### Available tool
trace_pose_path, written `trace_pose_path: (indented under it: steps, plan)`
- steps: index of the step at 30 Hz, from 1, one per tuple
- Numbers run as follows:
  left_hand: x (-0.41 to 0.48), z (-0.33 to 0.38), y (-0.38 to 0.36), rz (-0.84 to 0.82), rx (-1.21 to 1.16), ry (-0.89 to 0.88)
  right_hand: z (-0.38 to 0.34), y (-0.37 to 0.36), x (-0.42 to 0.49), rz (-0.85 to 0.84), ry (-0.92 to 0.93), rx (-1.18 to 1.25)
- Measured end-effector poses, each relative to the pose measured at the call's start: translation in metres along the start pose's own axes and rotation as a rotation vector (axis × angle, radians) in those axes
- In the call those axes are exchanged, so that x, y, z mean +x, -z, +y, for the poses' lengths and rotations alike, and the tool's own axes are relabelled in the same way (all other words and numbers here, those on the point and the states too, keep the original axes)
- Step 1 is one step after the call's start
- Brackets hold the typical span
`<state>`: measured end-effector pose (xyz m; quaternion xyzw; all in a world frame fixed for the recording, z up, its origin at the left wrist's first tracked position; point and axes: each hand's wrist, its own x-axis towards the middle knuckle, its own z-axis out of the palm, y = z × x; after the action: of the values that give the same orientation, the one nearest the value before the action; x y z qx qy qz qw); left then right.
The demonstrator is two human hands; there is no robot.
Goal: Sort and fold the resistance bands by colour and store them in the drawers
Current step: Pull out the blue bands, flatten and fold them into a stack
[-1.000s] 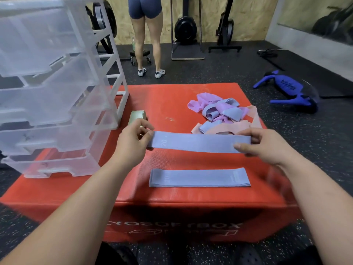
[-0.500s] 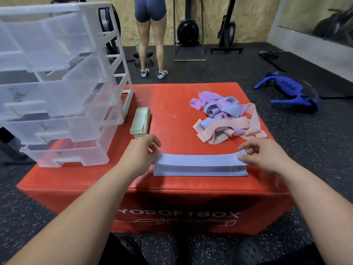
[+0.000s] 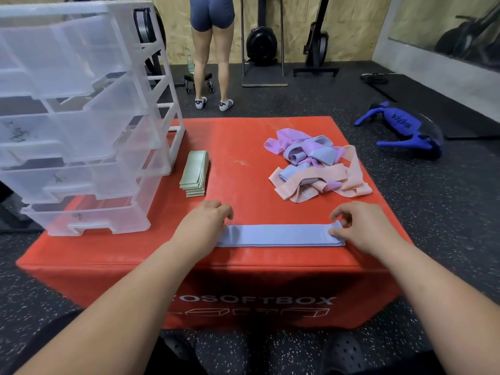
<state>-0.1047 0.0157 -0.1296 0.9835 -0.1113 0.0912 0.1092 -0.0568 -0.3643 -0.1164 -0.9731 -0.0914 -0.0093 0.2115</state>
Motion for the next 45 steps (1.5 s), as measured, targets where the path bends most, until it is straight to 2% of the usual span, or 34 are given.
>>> trace_pose_path:
  steps: [3,6,8,11,15,22,39,41,45]
  plan:
    - [0.001,-0.002,0.004,0.01,-0.015,0.012,0.001,0.007,-0.001,-0.003,0.033,-0.055]
    - [0.001,-0.008,0.01,0.004,-0.12,0.053,0.008,0.017,-0.001,-0.108,0.068,0.027]
    - [-0.001,-0.012,0.015,-0.129,-0.209,0.074,0.014,0.022,-0.002,-0.199,0.098,0.046]
    - [-0.006,-0.016,0.019,-0.28,-0.174,0.04,0.016,0.024,-0.003,-0.23,0.135,0.016]
    - [-0.007,-0.018,0.017,-0.224,-0.157,0.013,0.01,0.023,-0.004,-0.201,0.175,-0.005]
    - [-0.01,-0.016,0.016,-0.204,-0.135,-0.034,0.009,0.019,-0.005,-0.251,0.17,-0.003]
    - [0.003,-0.028,0.016,-0.279,-0.105,-0.105,0.012,0.017,0.01,-0.301,0.209,-0.021]
    - [0.01,-0.028,0.017,-0.261,-0.148,-0.1,0.01,0.018,0.015,-0.272,0.2,0.028]
    - [0.032,-0.025,0.016,-0.133,-0.216,-0.049,-0.001,0.013,0.039,-0.081,0.174,0.053]
